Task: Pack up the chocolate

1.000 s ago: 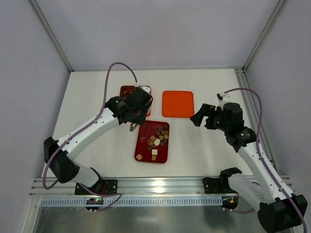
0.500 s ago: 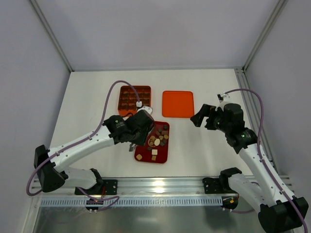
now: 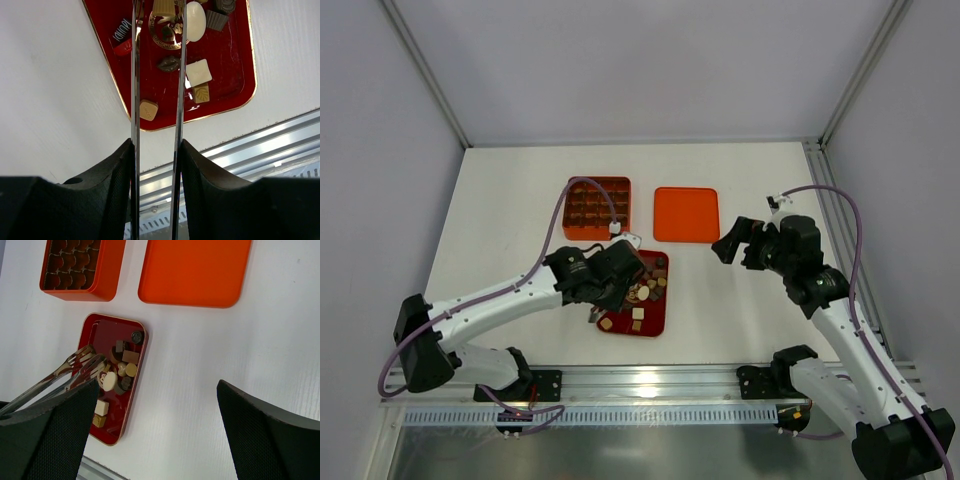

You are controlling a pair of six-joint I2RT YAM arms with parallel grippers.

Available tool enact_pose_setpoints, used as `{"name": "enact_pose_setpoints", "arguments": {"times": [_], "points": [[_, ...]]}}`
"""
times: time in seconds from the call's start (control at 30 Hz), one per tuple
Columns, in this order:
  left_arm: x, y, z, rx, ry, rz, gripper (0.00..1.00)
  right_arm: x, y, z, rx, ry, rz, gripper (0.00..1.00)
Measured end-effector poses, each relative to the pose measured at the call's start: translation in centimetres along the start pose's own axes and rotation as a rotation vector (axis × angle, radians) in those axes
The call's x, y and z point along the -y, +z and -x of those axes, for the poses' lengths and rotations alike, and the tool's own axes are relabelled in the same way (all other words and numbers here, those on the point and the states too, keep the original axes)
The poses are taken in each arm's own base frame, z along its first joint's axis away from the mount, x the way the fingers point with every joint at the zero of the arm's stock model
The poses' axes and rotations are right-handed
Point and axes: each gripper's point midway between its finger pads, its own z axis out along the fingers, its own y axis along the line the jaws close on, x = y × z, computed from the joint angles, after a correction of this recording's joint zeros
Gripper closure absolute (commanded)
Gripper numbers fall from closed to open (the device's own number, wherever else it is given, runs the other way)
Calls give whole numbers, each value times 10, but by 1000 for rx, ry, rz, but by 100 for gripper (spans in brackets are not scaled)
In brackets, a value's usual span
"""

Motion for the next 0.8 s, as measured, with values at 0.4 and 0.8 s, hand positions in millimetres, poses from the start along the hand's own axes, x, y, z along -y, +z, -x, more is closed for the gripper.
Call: {"name": "enact_pose_setpoints", "arguments": {"times": [0.4,0.8], "points": [[5,12,-10,-41,14,19,59,1,0,-2,-6,0,-4,0],[10,13,-15,-50,29,16,60,3,2,-8,-19,5,-7,0]]}}
